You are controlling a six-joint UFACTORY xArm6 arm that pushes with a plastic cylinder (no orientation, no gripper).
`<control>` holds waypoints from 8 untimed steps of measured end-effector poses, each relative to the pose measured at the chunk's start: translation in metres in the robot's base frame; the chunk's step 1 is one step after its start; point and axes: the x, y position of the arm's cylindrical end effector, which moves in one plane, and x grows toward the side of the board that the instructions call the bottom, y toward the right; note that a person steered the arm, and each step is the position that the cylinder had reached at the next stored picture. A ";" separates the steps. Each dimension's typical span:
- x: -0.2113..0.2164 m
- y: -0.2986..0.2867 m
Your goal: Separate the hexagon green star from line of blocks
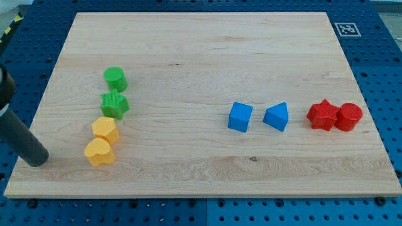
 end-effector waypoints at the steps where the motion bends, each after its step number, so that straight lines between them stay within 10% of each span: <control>1: -0.001 0.000; 8: -0.019 0.036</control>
